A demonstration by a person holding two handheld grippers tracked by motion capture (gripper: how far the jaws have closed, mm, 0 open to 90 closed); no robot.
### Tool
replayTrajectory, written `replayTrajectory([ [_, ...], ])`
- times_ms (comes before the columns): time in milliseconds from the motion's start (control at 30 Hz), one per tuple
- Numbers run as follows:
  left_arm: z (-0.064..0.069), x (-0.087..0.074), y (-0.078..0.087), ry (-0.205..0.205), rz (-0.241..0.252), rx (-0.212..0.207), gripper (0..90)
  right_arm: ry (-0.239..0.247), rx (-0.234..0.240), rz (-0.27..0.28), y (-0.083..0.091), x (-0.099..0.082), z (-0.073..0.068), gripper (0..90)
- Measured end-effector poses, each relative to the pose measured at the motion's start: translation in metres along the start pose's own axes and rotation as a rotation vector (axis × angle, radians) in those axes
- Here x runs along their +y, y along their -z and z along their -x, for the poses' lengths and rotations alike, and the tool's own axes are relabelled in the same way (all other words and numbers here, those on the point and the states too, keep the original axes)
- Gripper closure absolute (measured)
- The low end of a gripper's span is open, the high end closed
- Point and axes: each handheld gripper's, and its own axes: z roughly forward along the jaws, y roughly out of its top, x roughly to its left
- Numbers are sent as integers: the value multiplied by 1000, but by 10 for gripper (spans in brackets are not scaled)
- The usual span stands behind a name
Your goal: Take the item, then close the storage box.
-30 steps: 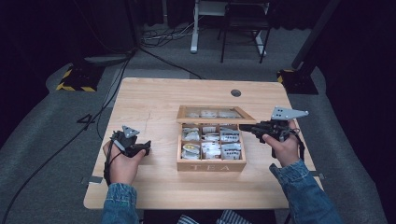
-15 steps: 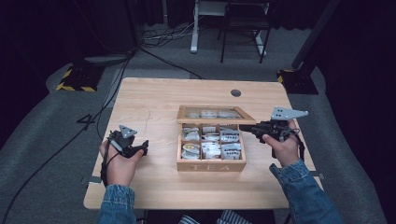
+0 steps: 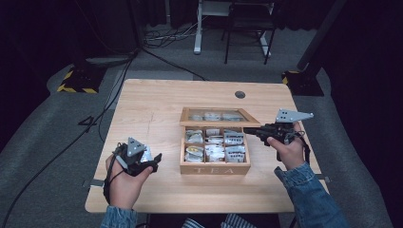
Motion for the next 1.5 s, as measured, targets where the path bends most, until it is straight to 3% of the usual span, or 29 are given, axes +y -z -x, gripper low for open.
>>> replayTrajectory([
  [167, 16, -10, 1, -24, -7, -62, 302, -1, 0, -4, 0, 0, -1, 900],
  [200, 22, -16, -2, -38, -30, -88, 302, 2, -2, -6, 1, -1, -1, 900],
  [233, 22, -16, -2, -38, -30, -88, 304, 2, -2, -6, 1, -1, -1, 900],
  [267, 25, -21, -6, -70, -55, -106, 305, 1, -2, -6, 2, -1, -2, 900],
  [300, 25, -21, -6, -70, -55, -106, 306, 1, -2, -6, 2, -1, -2, 900],
  [400, 31, -30, -13, -123, -109, -126, 308, 1, -2, -11, 3, -1, -2, 900],
  [467, 33, -37, -18, -129, -123, -154, 310, 3, -4, -13, 4, -1, -2, 900],
  [567, 30, -50, -24, -88, -134, -177, 313, 2, -2, -16, 6, 0, -3, 900],
  [700, 27, -58, -27, -74, -147, -177, 315, 5, 0, -20, 6, -1, -3, 900],
  [733, 26, -60, -28, -49, -146, -186, 314, 7, 1, -23, 6, -1, -3, 900],
  [933, 24, -66, -37, -20, -157, -183, 307, 10, 5, -34, 8, -1, -4, 900],
  [1033, 23, -69, -43, -18, -184, -160, 297, 8, 6, -38, 9, -2, -5, 900],
  [1233, 19, -70, -45, -6, -163, -154, 297, 9, 4, -53, 10, -4, -6, 900],
  [1333, 19, -68, -47, -34, -165, -128, 296, 8, 2, -69, 12, -6, -8, 900],
  [1400, 20, -68, -49, -77, -168, -69, 292, 7, -2, -80, 15, -8, -11, 900],
  [1500, 19, -68, -51, -69, -161, -69, 278, -3, 2, -78, 18, -11, -11, 900],
])
